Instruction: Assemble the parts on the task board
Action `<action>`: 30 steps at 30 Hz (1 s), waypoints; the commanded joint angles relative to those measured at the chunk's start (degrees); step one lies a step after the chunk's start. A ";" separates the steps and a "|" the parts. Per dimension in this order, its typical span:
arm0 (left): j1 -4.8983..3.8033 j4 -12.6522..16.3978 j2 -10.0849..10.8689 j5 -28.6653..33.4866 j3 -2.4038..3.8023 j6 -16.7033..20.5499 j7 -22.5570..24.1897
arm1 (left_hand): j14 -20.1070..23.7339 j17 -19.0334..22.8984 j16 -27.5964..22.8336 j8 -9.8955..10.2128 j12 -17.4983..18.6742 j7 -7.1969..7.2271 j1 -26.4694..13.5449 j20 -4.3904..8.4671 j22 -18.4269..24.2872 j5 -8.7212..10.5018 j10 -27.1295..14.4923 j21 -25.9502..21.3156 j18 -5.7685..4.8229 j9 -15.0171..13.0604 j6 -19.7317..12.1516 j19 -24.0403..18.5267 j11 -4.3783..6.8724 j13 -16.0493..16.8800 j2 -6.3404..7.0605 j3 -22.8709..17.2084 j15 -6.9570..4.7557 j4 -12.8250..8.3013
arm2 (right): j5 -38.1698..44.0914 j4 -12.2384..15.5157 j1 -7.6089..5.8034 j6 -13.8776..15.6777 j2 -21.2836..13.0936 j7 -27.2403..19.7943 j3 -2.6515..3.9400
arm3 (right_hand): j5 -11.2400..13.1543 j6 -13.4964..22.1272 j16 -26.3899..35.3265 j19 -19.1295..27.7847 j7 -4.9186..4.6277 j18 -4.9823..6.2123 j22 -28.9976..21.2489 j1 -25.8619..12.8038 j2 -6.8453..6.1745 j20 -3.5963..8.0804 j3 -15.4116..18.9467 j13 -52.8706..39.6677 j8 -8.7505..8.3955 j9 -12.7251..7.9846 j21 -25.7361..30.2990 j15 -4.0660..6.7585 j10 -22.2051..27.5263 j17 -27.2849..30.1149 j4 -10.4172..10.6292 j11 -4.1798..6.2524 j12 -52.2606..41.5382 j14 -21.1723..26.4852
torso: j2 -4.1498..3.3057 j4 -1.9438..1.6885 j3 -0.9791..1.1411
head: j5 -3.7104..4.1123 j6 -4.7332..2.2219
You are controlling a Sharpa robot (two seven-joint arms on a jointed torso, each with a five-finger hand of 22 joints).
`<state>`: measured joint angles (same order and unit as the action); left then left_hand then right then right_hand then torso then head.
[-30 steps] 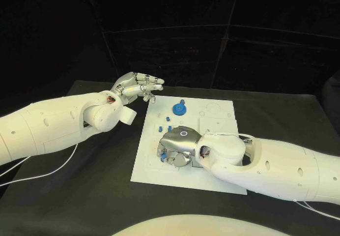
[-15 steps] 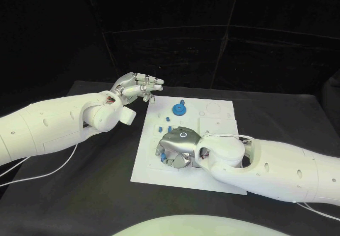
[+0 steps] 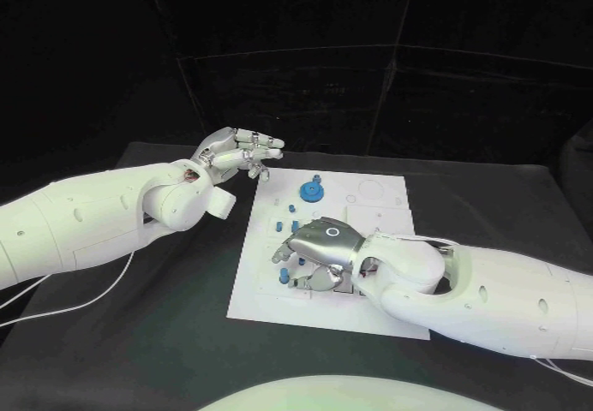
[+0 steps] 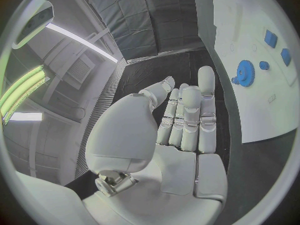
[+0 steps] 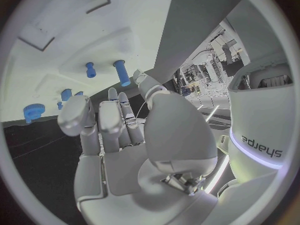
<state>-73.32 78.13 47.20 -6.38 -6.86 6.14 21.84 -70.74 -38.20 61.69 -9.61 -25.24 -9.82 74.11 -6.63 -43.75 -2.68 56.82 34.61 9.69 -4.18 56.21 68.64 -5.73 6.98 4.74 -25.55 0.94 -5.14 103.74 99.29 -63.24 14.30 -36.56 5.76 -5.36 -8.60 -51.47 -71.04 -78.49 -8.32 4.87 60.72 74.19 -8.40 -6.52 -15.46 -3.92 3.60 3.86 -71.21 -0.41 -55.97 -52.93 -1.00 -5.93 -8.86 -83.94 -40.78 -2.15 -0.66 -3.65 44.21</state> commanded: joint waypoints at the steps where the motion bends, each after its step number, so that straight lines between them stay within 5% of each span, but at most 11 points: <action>1: -0.08 -0.04 -0.05 0.19 0.03 -0.90 0.03 | 0.41 0.05 -0.27 -0.23 -0.25 -0.20 0.18 -0.09 0.05 -0.32 -0.36 -0.29 0.79 0.09 -0.16 -0.09 -0.14 0.09 -0.40 0.28 0.10 -0.04 | -4.20 1.49 -0.10 5.47 -2.07 -1.76 0.05 | -0.43 -0.01 0.45 0.44 -0.09 1.12 -0.29 0.67 0.48 0.02 1.23 -0.13 0.36 0.15 0.40 -0.18 0.40 0.27 0.27 0.14 -0.96 0.31 | 0.06 0.04 -0.05 | 0.44 -0.24; 7: -0.08 0.09 0.17 0.19 0.00 -0.84 0.03 | 0.41 0.05 -0.27 -0.23 -0.25 -0.20 0.18 -0.09 0.05 -0.32 -0.36 -0.29 0.79 0.09 -0.16 -0.09 -0.14 0.09 -0.40 0.28 0.10 -0.04 | -20.43 5.09 -1.57 7.48 -10.99 -0.12 0.62 | -1.87 -3.83 -0.99 -1.39 -1.21 0.45 3.16 -0.35 2.27 0.36 3.39 -2.22 2.31 0.83 -2.00 0.38 -9.45 -2.18 2.25 0.98 -7.87 -0.42 | 0.19 0.09 -0.22 | 1.89 -0.72; 11: -0.08 0.10 0.30 0.19 -0.02 -0.71 0.04 | 0.44 0.12 -0.29 -0.24 -0.29 -0.20 0.17 -0.09 0.06 -0.32 -0.39 -0.31 0.79 0.09 -0.17 -0.09 -0.15 0.09 -0.39 0.30 0.10 -0.04 | -27.42 7.06 -2.38 8.03 -17.00 3.22 0.85 | -5.22 -5.53 -5.60 -4.34 0.89 -0.77 9.66 -2.67 2.02 2.33 6.66 -8.85 4.48 1.44 -6.64 2.42 -18.68 -9.78 4.42 3.56 -18.27 -2.07 | 0.42 0.46 -0.42 | 3.43 -1.15; 15: -0.08 0.17 0.37 0.19 -0.11 -0.88 -0.10 | 0.44 0.12 -0.29 -0.24 -0.29 -0.20 0.17 -0.09 0.07 -0.32 -0.39 -0.32 0.79 0.09 -0.17 -0.09 -0.15 0.09 -0.39 0.30 0.10 -0.04 | -28.90 8.65 -2.65 6.12 -21.66 8.19 0.91 | -5.99 -5.41 -9.25 -5.99 1.79 -1.71 14.19 -5.22 2.88 3.24 10.89 -34.54 7.27 2.22 -9.73 3.15 -21.47 -16.09 7.93 4.30 -41.68 -2.94 | 0.57 0.75 -0.60 | 4.75 -1.33; 19: -0.08 0.34 0.63 0.19 -0.50 -1.42 -0.30 | 0.43 0.08 -0.26 -0.25 -0.31 -0.19 0.17 -0.09 0.07 -0.32 -0.41 -0.33 0.79 0.09 -0.17 -0.09 -0.15 0.10 -0.38 0.31 0.11 -0.05 | -27.73 9.82 -2.71 2.89 -25.18 13.63 0.89 | -5.10 -4.27 -11.39 -6.32 2.13 -2.05 16.02 -4.34 4.46 3.23 15.78 -54.43 12.41 3.95 -10.97 3.46 -20.84 -19.92 11.37 4.46 -58.23 -3.10 | 0.75 1.13 -0.71 | 5.65 -1.25; 30: -0.09 0.45 1.05 0.19 -0.92 -1.62 -0.24 | 0.43 0.08 -0.26 -0.25 -0.31 -0.19 0.17 -0.09 0.07 -0.32 -0.41 -0.33 0.79 0.09 -0.17 -0.09 -0.15 0.10 -0.38 0.31 0.11 -0.05 | -22.99 11.77 -1.78 1.62 -29.31 21.04 0.69 | -6.41 -2.05 -12.53 -6.67 2.58 -2.18 17.11 -4.82 5.41 3.64 21.90 -65.26 18.60 7.29 -11.66 3.53 -23.11 -22.35 16.78 4.82 -65.35 -3.41 | 1.19 1.90 -0.97 | 5.95 -1.09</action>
<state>-73.31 78.44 48.20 -6.37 -7.79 5.39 21.42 -70.74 -38.13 61.69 -9.61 -25.24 -9.82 74.11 -6.62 -43.77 -2.68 56.82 34.62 9.68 -4.18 56.21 68.64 -5.73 7.03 4.74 -25.55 0.94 -5.14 78.84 110.71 -65.06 17.32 -65.83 22.63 -4.66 -14.84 -53.79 -83.21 -83.87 -5.69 3.06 74.94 69.43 -3.33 -3.07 6.03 -68.95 21.94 10.99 -82.60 2.89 -78.63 -74.95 15.60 -1.12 -73.89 -83.94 -39.74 -0.49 -1.52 2.24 43.08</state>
